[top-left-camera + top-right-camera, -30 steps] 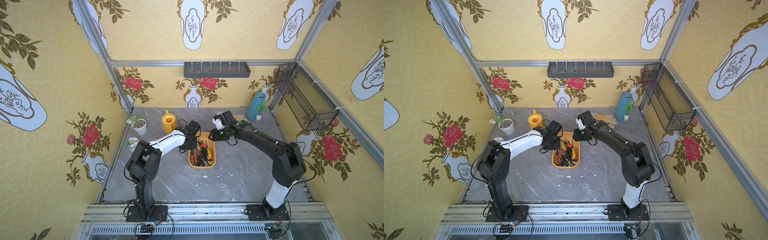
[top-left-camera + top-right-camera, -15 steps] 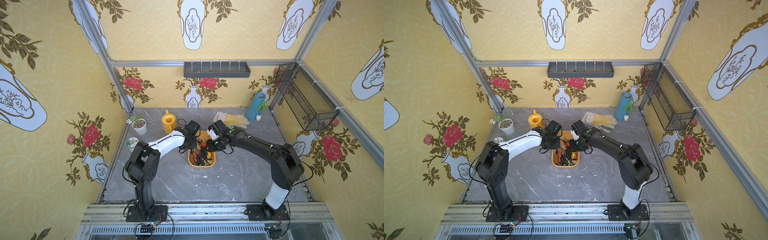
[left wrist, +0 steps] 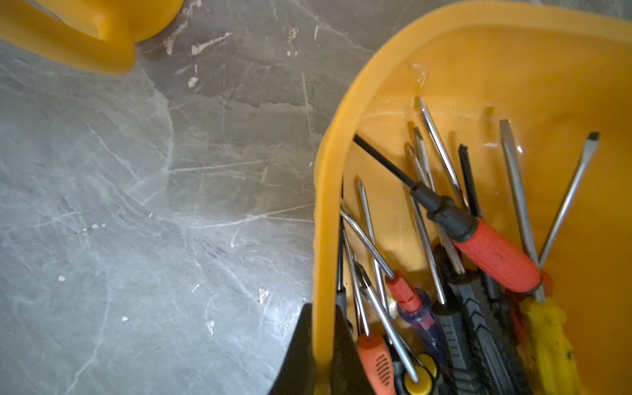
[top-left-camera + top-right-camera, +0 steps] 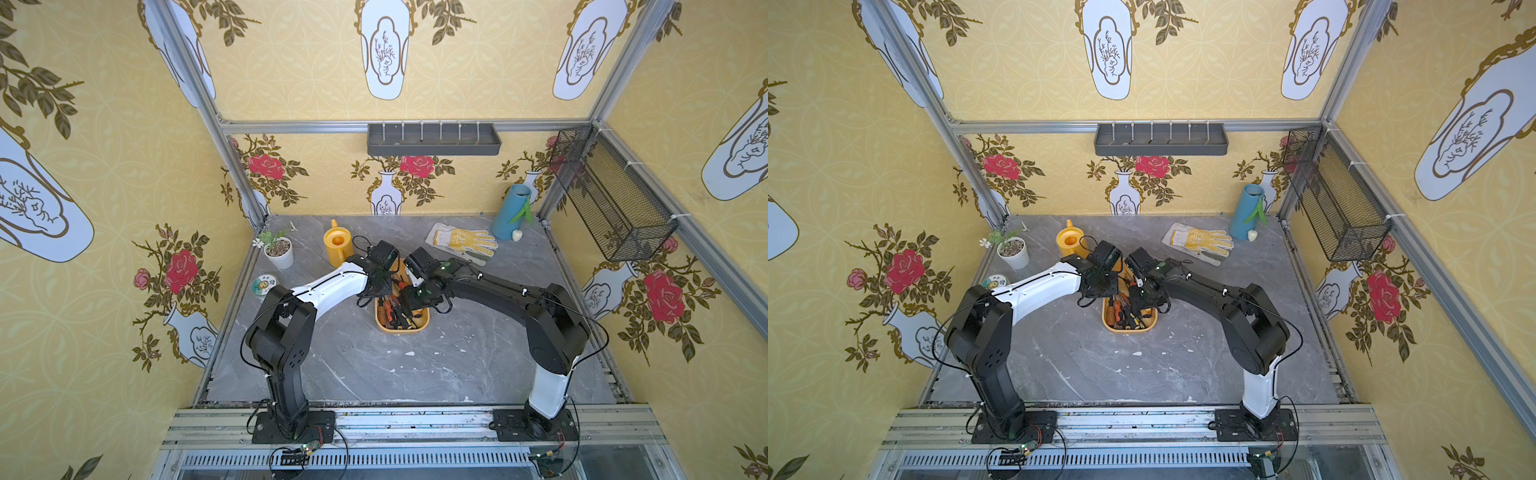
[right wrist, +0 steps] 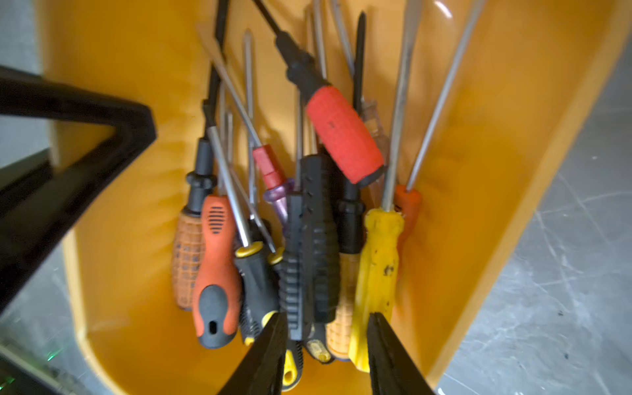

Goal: Take out the screwdriver from the storage box
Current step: Pick up the screwdriver from the storage box.

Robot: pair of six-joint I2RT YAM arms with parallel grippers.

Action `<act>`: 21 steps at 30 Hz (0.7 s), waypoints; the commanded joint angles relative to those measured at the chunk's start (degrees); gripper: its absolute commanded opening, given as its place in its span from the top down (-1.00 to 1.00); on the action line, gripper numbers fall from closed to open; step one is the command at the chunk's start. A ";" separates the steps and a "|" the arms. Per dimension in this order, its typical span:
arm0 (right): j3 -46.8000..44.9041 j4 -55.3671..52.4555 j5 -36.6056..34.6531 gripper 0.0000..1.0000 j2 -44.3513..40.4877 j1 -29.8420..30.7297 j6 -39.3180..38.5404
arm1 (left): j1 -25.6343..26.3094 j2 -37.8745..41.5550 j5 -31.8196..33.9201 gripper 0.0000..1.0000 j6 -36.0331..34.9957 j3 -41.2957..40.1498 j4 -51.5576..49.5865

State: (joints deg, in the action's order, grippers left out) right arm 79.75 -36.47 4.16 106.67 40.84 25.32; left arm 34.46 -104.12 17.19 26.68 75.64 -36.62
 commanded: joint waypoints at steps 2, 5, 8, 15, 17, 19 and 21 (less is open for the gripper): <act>-0.34 -0.19 -1.51 0.15 1.23 0.12 1.96 | -0.09 -0.16 1.35 1.00 0.39 -0.36 3.40; -0.58 -0.06 -2.14 0.13 1.18 0.14 3.09 | -0.07 -0.13 1.44 1.00 0.84 -0.58 3.40; -0.79 0.17 -3.02 0.08 0.62 0.18 4.00 | -0.09 -0.08 1.93 1.00 1.43 -0.74 3.38; -0.92 -0.12 -3.82 0.10 2.53 0.19 5.81 | -0.09 1.01 2.87 1.00 1.59 -1.75 5.07; -1.81 1.36 -2.40 0.16 2.58 0.18 6.22 | -0.09 1.65 2.79 1.00 1.78 -2.58 6.19; -2.21 2.46 -1.15 0.20 2.36 0.25 6.62 | -0.09 1.98 2.83 1.00 1.83 -3.09 6.56; -2.41 3.33 -0.69 0.24 2.08 0.36 6.75 | -0.07 2.00 3.01 1.00 1.85 -3.19 6.52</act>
State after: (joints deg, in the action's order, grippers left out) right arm 78.06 -32.62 2.81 108.49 41.08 31.00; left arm 34.46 -102.63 17.76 28.49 72.69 -34.37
